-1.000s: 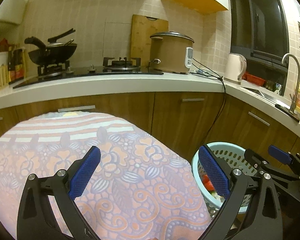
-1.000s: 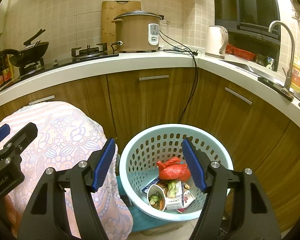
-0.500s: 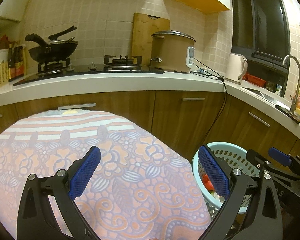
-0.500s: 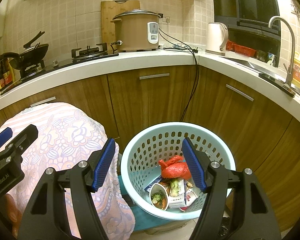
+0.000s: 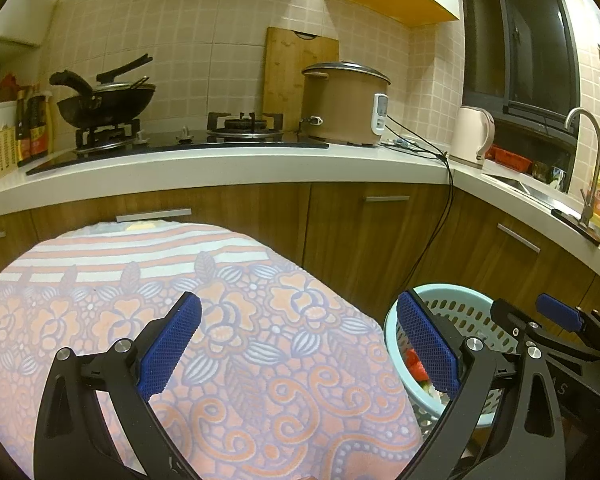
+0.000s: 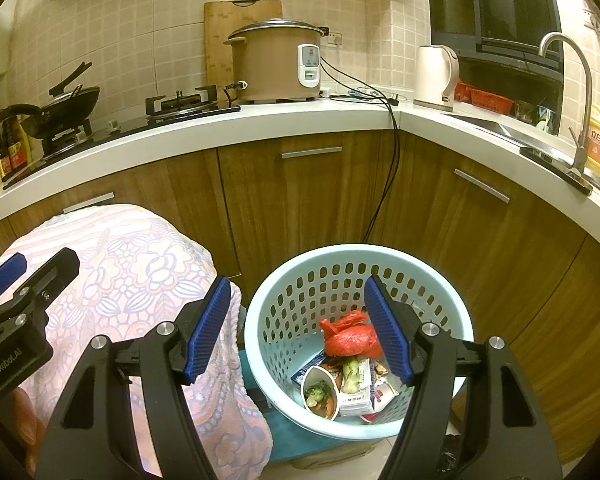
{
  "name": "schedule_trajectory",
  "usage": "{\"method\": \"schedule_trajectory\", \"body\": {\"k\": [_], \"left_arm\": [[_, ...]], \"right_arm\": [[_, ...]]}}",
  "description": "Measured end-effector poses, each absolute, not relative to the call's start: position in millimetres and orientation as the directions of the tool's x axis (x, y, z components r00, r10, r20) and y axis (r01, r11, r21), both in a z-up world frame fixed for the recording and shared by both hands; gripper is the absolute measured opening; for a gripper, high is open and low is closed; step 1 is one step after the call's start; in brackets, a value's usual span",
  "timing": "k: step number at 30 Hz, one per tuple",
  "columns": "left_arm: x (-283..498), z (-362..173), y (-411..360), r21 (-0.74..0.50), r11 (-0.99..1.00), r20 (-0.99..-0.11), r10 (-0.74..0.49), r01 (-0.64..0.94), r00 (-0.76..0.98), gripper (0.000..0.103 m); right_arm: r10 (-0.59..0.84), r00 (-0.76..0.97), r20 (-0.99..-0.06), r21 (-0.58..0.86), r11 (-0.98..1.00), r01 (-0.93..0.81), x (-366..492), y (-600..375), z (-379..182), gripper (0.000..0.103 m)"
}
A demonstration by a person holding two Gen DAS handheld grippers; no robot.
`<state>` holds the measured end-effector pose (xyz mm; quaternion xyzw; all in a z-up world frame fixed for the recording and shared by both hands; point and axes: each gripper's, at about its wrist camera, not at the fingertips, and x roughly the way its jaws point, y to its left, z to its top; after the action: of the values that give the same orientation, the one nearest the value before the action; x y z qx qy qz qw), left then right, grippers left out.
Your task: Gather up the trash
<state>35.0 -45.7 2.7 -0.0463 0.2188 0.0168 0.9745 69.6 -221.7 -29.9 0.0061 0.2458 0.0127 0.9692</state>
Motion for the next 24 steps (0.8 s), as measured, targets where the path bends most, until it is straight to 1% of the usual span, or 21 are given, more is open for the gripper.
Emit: {"method": "schedule_trajectory", "body": {"k": [24], "left_arm": [[33.6, 2.2, -47.2, -0.055, 0.996, -0.423, 0.037, -0.066, 0.905, 0.095]], "right_arm": [[0.029, 0.872, -0.489, 0.019, 1.0, -0.023, 73.5, -224.4, -32.4, 0.065]]}}
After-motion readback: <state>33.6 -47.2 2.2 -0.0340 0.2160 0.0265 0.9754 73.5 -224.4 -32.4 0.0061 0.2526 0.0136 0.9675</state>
